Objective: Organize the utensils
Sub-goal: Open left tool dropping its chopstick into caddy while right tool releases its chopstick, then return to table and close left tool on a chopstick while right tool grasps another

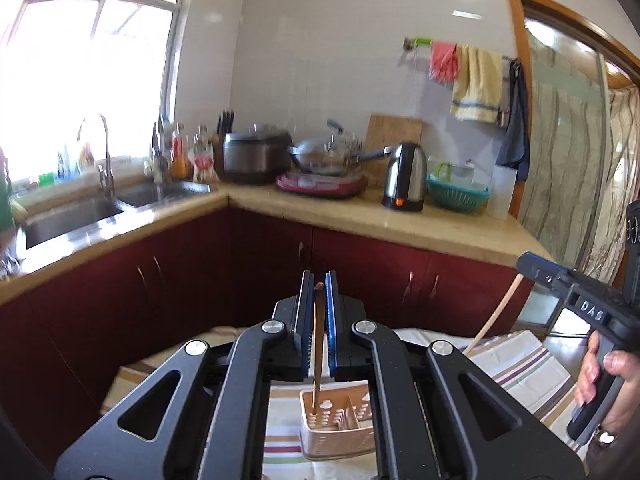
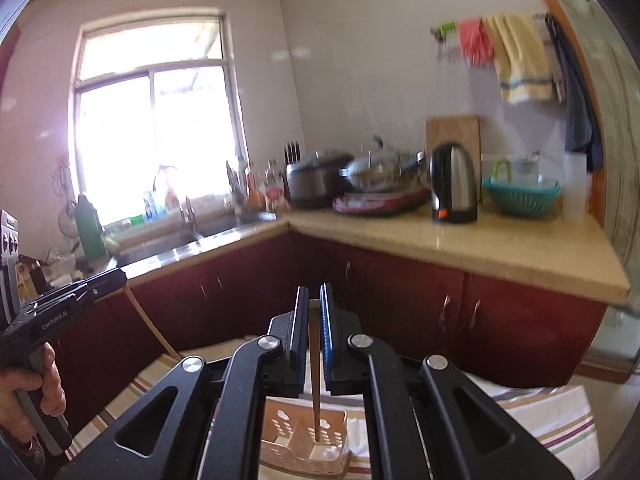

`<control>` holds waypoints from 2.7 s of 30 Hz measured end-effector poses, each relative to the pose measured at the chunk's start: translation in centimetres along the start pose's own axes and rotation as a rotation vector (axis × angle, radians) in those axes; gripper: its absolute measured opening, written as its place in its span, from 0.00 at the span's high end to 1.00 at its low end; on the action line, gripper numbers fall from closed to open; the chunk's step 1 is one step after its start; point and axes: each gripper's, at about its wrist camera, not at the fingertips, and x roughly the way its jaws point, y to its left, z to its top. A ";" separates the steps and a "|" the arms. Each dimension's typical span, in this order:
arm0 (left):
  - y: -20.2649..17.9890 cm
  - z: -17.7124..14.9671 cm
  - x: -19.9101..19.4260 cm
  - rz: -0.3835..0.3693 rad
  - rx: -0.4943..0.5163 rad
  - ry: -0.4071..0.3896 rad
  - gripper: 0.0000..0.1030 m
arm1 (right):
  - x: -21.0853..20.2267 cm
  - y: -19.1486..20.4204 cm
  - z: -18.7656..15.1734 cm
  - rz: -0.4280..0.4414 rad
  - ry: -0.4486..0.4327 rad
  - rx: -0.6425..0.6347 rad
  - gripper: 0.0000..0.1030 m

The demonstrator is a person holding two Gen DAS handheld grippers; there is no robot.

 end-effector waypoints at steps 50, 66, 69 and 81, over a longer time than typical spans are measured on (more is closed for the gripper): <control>0.3 -23.6 -10.6 0.296 -0.063 0.051 0.12 | -14.6 -2.8 -25.5 -0.277 0.030 0.018 0.51; 0.2 -32.5 -13.9 0.335 -0.079 0.195 0.21 | -14.9 -1.8 -32.6 -0.231 0.176 0.022 0.74; 0.0 -33.4 -13.8 0.329 -0.069 0.215 0.24 | -14.7 -2.1 -33.5 -0.234 0.201 0.030 0.76; -0.6 -35.4 -12.4 0.297 -0.056 0.279 0.48 | -15.0 -1.9 -33.9 -0.243 0.186 0.016 0.81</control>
